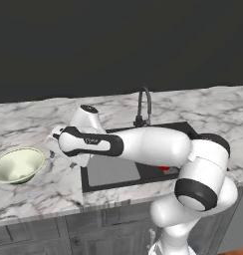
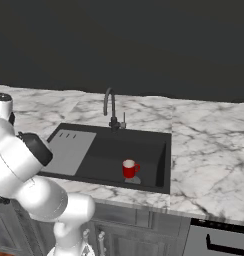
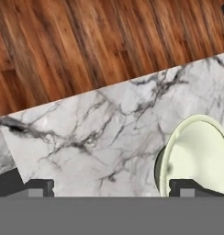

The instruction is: Pick the mug and place it in the sink. Pick the bowl and place it in the open cabinet and then close the cabinet.

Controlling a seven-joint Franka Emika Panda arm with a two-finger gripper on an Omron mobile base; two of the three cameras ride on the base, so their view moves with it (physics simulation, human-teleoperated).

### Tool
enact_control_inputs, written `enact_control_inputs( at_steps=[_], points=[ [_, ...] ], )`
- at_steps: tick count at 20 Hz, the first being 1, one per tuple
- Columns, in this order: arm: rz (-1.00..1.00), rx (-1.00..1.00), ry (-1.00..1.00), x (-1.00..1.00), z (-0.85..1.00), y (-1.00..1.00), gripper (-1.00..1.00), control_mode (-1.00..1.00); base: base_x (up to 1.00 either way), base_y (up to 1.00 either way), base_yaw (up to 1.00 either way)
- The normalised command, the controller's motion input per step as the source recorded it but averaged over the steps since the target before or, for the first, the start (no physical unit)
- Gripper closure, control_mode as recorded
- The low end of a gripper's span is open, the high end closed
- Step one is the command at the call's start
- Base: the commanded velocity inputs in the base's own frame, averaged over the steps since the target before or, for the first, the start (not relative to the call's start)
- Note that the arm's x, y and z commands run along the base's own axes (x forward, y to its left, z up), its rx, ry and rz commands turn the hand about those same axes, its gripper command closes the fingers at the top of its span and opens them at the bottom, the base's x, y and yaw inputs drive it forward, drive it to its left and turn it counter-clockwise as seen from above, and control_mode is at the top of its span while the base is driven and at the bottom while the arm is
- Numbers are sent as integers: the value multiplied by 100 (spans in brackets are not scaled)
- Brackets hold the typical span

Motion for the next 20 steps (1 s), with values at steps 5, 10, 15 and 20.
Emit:
enact_control_inputs(
  at_steps=[5,10,15,20],
  points=[
    [0,0,0,17,0,3,-100,-100,0,0,0],
    [0,0,0,26,0,14,-100,-100,0,0,0],
    [0,0,0,28,-4,32,-100,-100,0,0,0],
    [0,-1,0,30,-10,36,-100,-100,0,0,0]
  ],
)
